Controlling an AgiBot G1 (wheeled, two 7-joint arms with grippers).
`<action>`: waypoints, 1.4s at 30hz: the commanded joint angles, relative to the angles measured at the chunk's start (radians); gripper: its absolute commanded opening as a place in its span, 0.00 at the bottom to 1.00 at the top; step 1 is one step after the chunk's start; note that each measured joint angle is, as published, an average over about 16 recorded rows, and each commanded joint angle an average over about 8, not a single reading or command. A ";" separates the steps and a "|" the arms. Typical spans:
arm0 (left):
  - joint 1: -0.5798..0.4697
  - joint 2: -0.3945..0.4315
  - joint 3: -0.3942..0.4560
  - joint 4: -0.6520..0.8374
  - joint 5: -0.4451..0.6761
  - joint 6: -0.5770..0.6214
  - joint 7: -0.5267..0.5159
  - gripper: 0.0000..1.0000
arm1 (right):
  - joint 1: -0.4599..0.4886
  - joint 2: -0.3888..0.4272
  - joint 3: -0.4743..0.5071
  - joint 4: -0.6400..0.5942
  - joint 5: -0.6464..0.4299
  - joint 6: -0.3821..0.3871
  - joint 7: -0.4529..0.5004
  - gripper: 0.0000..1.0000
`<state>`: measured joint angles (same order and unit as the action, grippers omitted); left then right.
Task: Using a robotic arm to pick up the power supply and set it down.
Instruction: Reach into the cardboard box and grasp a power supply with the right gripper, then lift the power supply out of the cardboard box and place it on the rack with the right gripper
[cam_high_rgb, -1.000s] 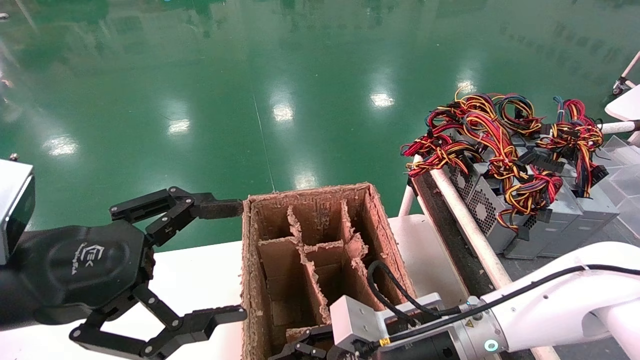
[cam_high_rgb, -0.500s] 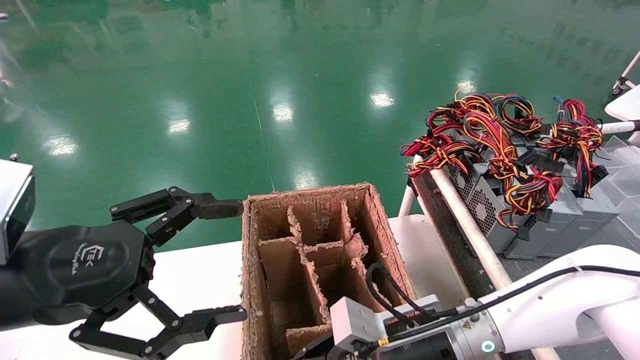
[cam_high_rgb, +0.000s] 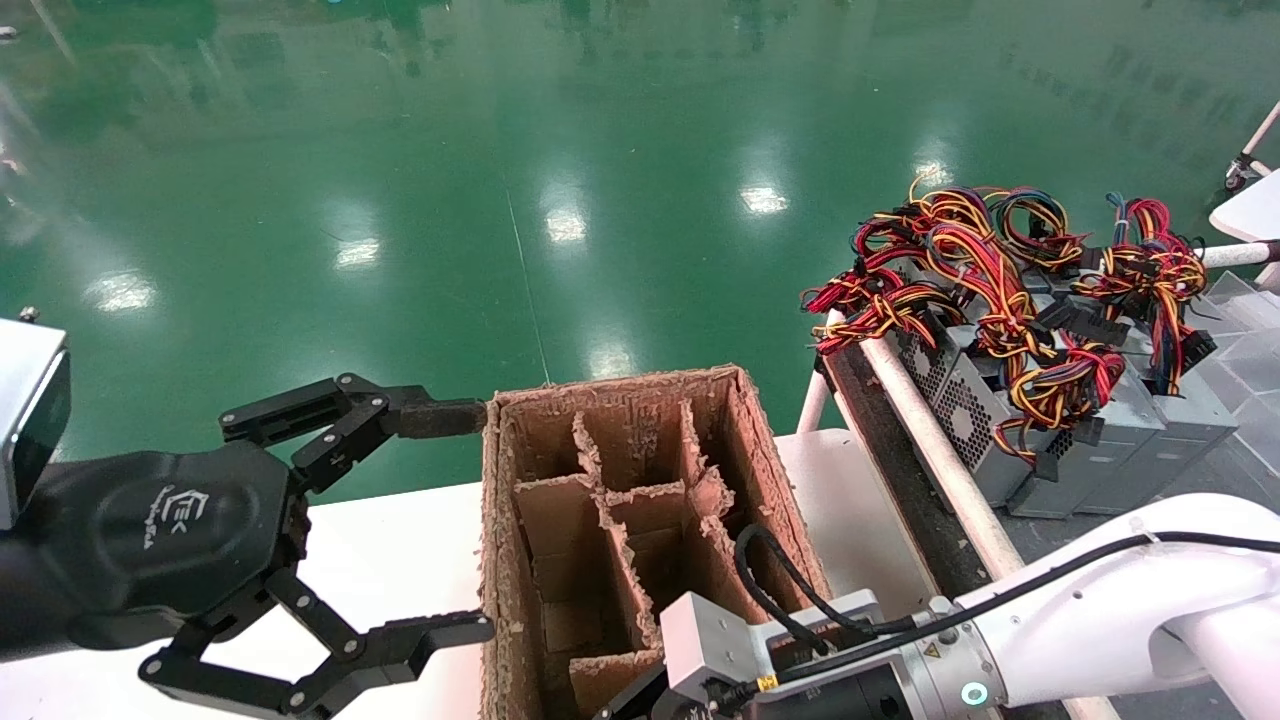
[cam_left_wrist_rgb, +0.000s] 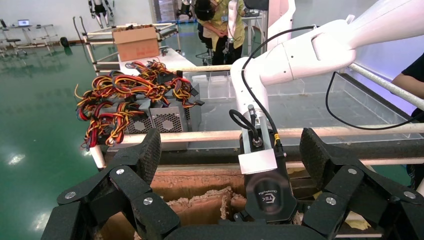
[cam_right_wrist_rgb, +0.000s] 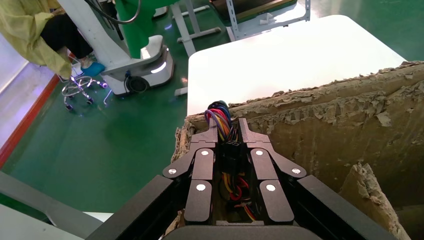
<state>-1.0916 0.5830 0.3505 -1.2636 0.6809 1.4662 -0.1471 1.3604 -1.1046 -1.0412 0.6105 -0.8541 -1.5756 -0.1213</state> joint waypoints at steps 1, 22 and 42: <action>0.000 0.000 0.000 0.000 0.000 0.000 0.000 1.00 | 0.000 -0.001 -0.006 -0.004 0.007 0.000 -0.002 0.00; 0.000 0.000 0.000 0.000 0.000 0.000 0.000 1.00 | 0.019 0.075 0.013 0.054 0.116 0.016 -0.077 0.00; 0.000 0.000 0.000 0.000 0.000 0.000 0.000 1.00 | 0.035 0.178 0.092 0.207 0.222 0.064 -0.097 0.00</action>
<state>-1.0917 0.5828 0.3509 -1.2636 0.6806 1.4660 -0.1468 1.3992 -0.9253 -0.9484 0.8172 -0.6338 -1.5106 -0.2180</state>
